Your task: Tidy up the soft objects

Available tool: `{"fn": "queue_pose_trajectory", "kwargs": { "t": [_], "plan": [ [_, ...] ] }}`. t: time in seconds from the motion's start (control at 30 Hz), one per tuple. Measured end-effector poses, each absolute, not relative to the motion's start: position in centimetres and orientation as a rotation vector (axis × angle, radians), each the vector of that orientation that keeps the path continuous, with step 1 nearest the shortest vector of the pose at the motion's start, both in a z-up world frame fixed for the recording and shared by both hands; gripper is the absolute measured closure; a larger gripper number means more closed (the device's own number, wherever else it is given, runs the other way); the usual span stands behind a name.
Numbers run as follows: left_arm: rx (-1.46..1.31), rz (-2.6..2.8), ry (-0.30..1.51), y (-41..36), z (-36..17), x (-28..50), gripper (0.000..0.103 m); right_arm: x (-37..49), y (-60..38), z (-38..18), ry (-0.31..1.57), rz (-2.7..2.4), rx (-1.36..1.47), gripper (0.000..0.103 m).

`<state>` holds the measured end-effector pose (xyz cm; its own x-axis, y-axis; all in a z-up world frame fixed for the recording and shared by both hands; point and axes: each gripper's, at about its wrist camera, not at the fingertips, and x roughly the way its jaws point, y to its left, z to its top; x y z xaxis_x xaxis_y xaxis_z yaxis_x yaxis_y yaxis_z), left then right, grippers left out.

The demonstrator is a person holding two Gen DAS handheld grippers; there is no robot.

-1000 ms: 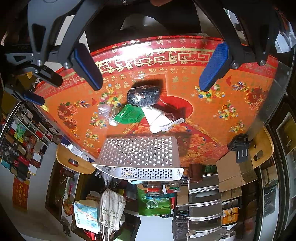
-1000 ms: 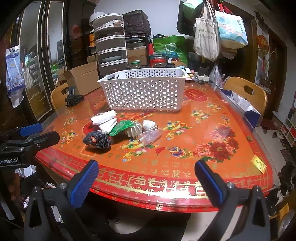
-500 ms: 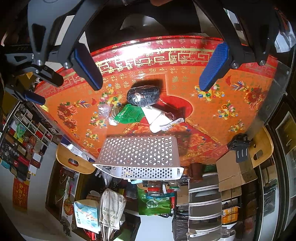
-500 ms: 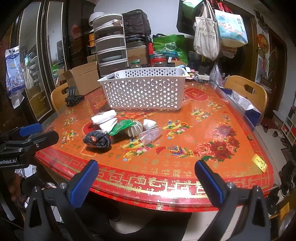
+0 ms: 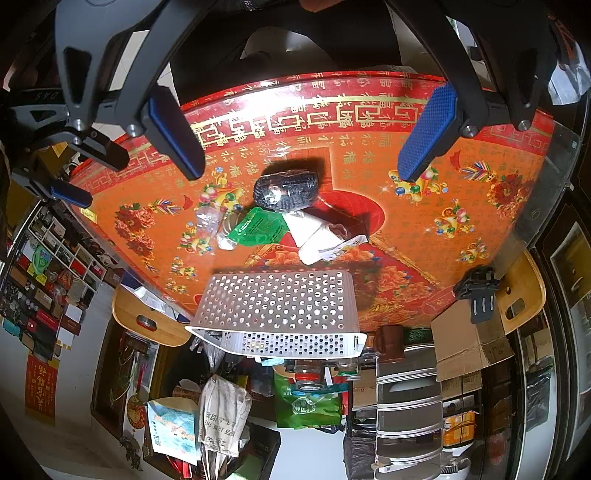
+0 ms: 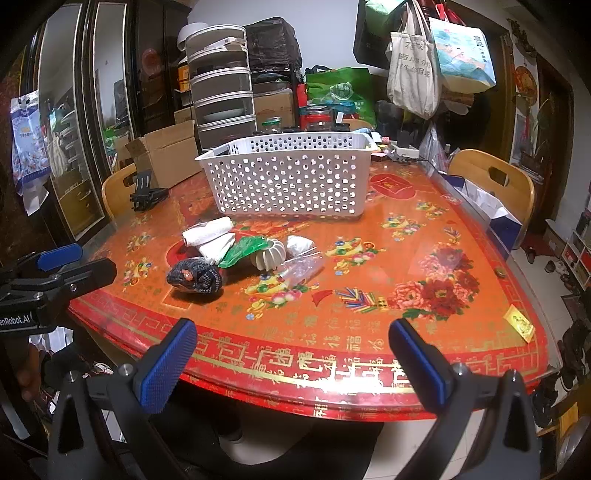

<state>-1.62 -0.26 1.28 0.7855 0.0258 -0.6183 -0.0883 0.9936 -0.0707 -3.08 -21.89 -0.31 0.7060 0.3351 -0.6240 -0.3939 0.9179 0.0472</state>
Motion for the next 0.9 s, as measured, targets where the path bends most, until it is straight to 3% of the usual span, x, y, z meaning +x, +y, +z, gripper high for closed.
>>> {"fn": "queue_pose_trajectory", "kwargs": {
  "t": [0.9],
  "plan": [
    [-0.098, 0.062, 0.665, -0.26, 1.28, -1.58, 0.000, -2.92, -21.75, -0.75, 0.687, 0.409, -0.089, 0.000]
  ]
}}
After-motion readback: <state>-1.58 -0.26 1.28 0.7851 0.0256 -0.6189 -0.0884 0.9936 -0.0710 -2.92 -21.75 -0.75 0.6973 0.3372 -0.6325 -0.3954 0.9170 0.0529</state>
